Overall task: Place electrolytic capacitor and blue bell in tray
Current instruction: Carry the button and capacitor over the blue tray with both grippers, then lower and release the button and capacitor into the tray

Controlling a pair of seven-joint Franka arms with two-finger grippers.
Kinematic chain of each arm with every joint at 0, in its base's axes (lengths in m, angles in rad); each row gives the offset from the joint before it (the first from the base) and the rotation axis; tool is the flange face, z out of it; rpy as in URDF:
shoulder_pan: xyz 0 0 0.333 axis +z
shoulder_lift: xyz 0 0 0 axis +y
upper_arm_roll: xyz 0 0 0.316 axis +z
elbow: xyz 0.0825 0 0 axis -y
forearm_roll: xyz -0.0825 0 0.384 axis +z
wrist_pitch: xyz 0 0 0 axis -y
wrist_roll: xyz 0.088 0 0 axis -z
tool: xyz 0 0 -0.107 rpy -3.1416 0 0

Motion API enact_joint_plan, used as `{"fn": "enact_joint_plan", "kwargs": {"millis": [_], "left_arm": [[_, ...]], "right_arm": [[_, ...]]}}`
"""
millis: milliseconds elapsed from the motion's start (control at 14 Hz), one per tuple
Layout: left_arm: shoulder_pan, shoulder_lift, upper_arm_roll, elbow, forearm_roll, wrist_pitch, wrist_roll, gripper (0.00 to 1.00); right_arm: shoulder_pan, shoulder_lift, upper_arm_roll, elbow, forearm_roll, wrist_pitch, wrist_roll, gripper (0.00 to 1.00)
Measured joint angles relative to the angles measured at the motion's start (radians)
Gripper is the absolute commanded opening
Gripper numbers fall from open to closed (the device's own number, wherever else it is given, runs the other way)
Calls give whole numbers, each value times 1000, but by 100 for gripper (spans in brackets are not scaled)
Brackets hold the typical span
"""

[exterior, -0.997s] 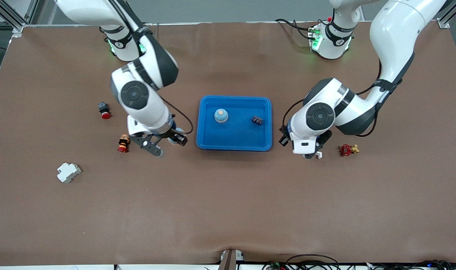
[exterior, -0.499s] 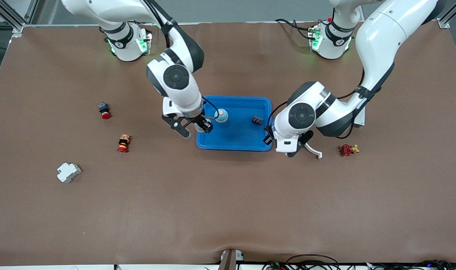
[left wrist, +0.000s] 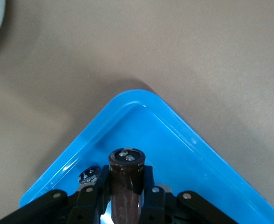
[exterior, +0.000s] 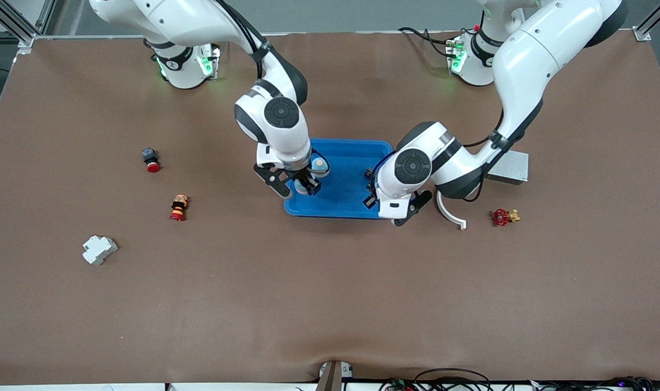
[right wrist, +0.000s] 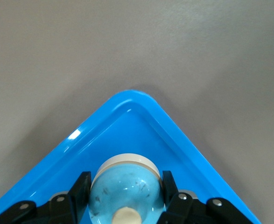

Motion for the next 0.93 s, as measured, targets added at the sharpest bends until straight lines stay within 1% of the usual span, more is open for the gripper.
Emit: {"fn": "enact_joint_plan", "kwargs": {"millis": [142, 285, 641, 712, 783, 855, 926], "left_arm": [[-9, 14, 1, 0, 0, 1, 19, 0], [-32, 23, 9, 0, 0, 1, 21, 0], [-140, 46, 109, 1, 0, 5, 17, 0], [-151, 50, 120, 2, 0, 6, 16, 5], [-155, 52, 124, 2, 0, 7, 16, 29], [-155, 52, 125, 3, 0, 7, 16, 66], [-154, 52, 126, 6, 0, 7, 16, 99]], "right_arm": [[0, 46, -5, 1, -37, 50, 32, 0], [0, 75, -7, 9, -42, 74, 45, 0], [6, 114, -6, 51, -48, 76, 71, 0], [9, 121, -6, 58, -50, 76, 79, 0], [12, 129, -6, 65, -52, 76, 87, 0], [15, 137, -6, 71, -52, 76, 92, 0], [20, 143, -6, 76, -53, 76, 99, 0]]}}
